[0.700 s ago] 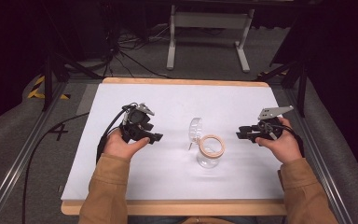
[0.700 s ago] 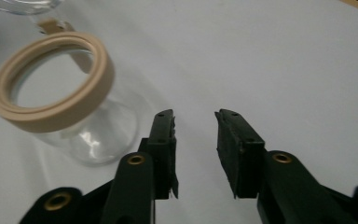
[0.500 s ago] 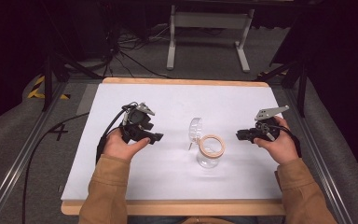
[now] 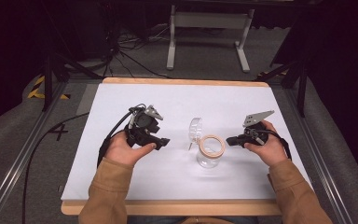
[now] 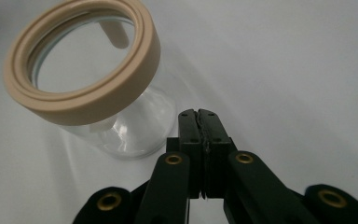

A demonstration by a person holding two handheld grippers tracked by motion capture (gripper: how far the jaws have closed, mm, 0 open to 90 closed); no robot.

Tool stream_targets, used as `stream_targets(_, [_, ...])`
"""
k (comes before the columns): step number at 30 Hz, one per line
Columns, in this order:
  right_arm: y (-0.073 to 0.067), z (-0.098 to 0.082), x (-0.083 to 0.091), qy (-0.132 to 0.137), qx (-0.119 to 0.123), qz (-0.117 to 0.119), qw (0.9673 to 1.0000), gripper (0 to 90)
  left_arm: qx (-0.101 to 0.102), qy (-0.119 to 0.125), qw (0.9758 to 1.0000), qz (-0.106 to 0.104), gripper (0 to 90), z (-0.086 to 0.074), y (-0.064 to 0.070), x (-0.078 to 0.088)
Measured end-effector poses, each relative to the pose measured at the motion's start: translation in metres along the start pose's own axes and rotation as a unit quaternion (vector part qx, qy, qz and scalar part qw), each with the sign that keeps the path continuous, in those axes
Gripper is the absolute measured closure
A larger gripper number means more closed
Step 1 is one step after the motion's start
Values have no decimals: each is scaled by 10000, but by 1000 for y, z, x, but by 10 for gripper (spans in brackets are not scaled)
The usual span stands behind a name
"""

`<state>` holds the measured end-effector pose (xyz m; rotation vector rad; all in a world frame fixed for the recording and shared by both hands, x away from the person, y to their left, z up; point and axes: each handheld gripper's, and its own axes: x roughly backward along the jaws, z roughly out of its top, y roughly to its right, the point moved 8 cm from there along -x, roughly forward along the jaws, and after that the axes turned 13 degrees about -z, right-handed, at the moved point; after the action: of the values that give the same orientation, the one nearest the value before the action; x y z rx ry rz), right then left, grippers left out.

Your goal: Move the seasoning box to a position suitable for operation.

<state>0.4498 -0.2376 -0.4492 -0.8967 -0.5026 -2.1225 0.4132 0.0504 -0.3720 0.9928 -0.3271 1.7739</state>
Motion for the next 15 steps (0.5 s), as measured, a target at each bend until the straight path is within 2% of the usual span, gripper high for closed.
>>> stream_targets(2, [-2, -2, -7, -91, 94, 27, 9999, 897, -22, -112, 9999, -43, 424, -1, 1, 0])
stream_targets(5, [-8, -1, -12, -71, 168, 145, 9997, 897, 7, -53, 10000, -16, 421, 0, 1, -2])
stream_targets(8, [-15, -1, -16, -114, 308, 251, 9991, 897, 2, -154, 9999, -31, 421, -2, 2, -3])
stream_targets(15, [-16, -1, -18, -210, 391, 201, 9988, 898, -11, -154, 9999, -30, 421, -1, 2, -5])
